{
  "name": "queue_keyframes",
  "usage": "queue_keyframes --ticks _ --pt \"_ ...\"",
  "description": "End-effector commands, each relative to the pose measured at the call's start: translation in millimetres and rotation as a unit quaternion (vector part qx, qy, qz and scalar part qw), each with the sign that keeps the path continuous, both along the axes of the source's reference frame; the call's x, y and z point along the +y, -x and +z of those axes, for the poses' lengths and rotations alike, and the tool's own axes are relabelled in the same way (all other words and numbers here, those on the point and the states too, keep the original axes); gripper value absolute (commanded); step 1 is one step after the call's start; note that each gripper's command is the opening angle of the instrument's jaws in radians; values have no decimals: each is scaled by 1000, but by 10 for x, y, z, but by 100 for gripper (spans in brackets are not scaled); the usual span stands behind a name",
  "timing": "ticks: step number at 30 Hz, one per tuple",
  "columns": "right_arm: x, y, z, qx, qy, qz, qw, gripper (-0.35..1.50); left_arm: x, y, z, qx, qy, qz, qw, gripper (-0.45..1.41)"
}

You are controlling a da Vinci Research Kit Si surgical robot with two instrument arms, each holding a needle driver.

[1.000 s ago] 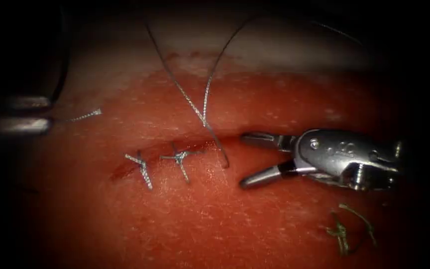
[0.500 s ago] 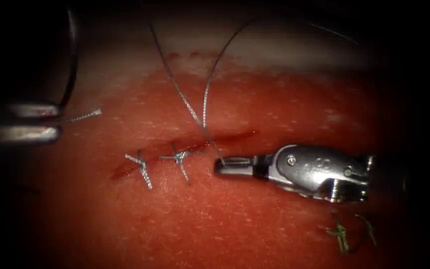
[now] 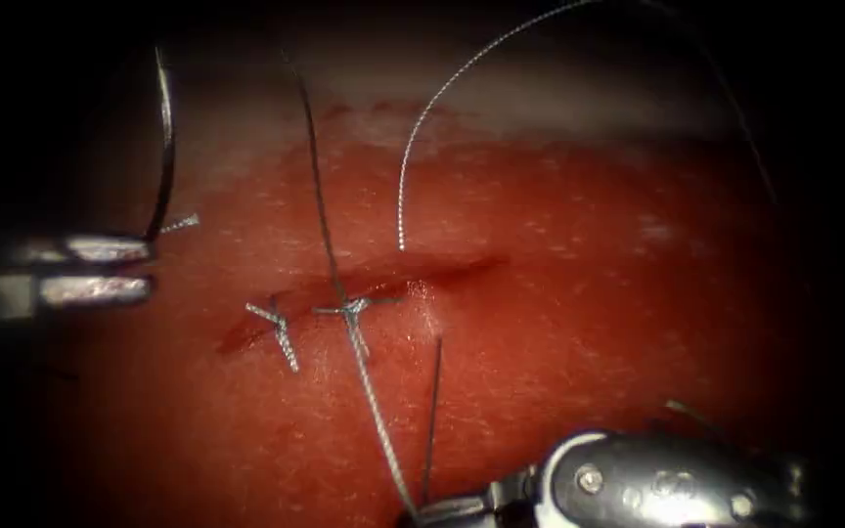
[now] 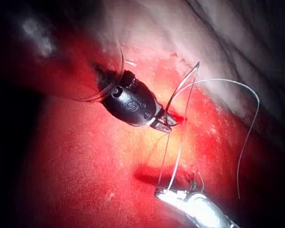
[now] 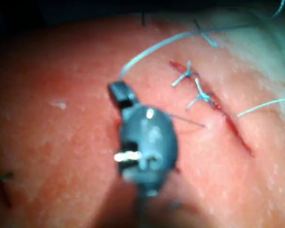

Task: Wound Closure

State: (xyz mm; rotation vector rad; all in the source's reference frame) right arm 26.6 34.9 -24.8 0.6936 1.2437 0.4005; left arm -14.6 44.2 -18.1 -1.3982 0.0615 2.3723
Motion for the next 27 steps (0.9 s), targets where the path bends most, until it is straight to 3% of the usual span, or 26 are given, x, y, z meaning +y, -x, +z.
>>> queue_keyframes --ticks 1,4,5,8,11,18,27 --pt "-16 -16 -14 6 -3 -5 1000 -35 -5 4 7 -1 -1 1 1000 -35" --pt "-17 -27 -28 11 0 3 1000 -35 -5 4 7 -1 -1 1 1000 -35" --pt "-9 -26 -27 9 37 37 999 36 -5 4 7 -1 -1 1 1000 -35" --pt "13 -13 -13 -14 88 72 993 111 -5 3 7 -1 -1 2 1000 -35" --pt "36 4 8 -37 121 84 988 125 -4 0 8 -3 -1 4 1000 -35" --pt "74 17 52 -69 174 106 977 133 -4 -2 8 -1 0 2 1000 -35" --pt "61 4 114 -103 200 100 969 128 -5 0 11 -1 -2 0 1000 -35"
